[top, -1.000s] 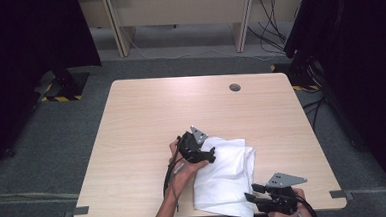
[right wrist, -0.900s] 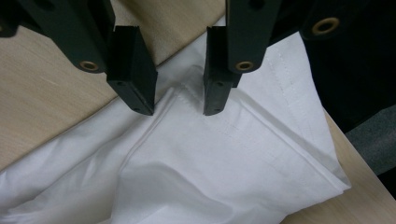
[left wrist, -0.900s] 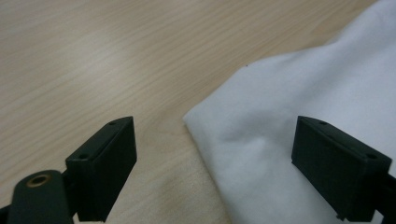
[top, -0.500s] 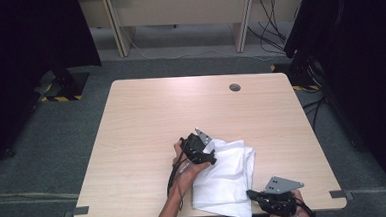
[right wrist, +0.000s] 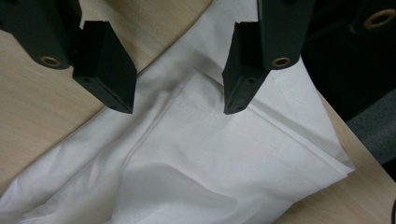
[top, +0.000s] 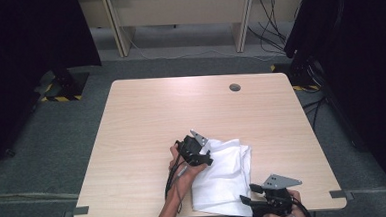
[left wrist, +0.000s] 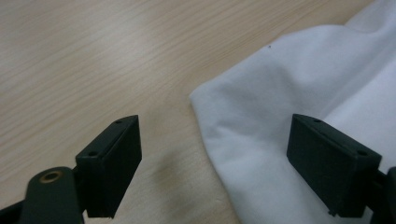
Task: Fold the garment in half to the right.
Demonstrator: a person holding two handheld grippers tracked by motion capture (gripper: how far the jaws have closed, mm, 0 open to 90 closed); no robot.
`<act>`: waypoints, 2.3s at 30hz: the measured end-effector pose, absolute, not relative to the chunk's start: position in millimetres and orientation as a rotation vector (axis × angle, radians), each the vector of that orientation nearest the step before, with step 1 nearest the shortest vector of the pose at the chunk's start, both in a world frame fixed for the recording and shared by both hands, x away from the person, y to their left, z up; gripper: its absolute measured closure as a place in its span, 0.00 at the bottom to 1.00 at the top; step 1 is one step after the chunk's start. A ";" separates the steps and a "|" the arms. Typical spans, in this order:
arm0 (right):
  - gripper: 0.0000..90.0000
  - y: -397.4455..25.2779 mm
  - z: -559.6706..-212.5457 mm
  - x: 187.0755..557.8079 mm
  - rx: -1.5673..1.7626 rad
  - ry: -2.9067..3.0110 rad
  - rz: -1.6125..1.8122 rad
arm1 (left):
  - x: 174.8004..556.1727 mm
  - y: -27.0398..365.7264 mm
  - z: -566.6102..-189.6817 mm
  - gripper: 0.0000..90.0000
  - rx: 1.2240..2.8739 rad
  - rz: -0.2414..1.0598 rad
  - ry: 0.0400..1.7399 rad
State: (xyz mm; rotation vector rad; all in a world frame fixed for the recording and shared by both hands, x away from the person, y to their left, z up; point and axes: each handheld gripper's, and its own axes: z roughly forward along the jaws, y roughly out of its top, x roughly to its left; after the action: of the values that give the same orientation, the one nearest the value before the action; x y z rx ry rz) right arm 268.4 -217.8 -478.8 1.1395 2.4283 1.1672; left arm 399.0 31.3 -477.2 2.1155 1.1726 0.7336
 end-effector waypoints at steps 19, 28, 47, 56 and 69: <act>0.93 -208.0 -457.8 277.2 0.859 2.399 1.034 | 412.1 46.6 -475.4 0.21 2.124 0.748 1.206; 0.93 -207.9 -464.8 255.8 0.846 2.462 1.029 | 414.6 46.8 -475.4 0.20 2.123 0.735 1.213; 0.52 -230.3 -457.0 272.8 1.058 2.357 1.053 | 386.8 42.7 -462.7 0.15 2.119 0.742 1.047; 0.38 -220.8 -457.3 318.1 1.115 2.326 1.034 | 353.6 33.3 -473.5 0.13 2.160 0.728 0.972; 0.30 -202.7 -471.8 341.3 1.113 2.369 0.875 | 325.2 37.4 -478.3 0.13 2.156 0.758 0.917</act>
State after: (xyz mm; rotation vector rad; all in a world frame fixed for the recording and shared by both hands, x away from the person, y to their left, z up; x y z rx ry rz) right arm 341.3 -202.7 -471.8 1.1132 2.3693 0.8753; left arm 325.2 37.4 -478.3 2.1563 0.9170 0.7579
